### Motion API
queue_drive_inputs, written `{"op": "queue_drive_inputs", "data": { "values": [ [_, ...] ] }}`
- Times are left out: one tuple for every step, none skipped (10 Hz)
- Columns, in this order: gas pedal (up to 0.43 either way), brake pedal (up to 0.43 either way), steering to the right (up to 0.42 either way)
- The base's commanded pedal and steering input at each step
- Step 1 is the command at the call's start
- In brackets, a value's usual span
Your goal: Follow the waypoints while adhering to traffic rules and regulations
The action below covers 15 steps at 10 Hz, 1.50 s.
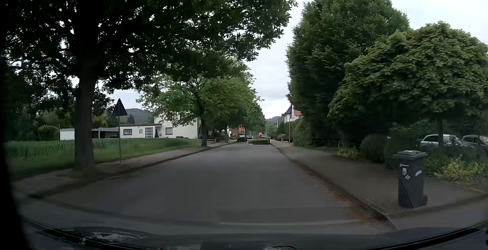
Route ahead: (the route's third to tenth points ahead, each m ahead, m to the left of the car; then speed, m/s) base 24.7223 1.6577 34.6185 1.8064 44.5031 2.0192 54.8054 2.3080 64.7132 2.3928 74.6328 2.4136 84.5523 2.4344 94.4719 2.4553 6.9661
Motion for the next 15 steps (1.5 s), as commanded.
{"op": "queue_drive_inputs", "data": {
  "values": [
    [0.130,0.000,0.003],
    [0.150,0.000,0.002],
    [0.150,0.000,0.001],
    [0.150,0.000,0.001],
    [0.150,0.000,0.001],
    [0.157,0.000,0.001],
    [0.157,0.000,0.001],
    [0.157,0.000,0.001],
    [0.157,0.000,0.001],
    [0.157,0.000,0.001],
    [0.157,0.000,0.000],
    [0.157,0.000,-0.001],
    [0.157,0.000,-0.001],
    [0.157,0.000,-0.004],
    [0.157,0.000,-0.006]
  ]
}}
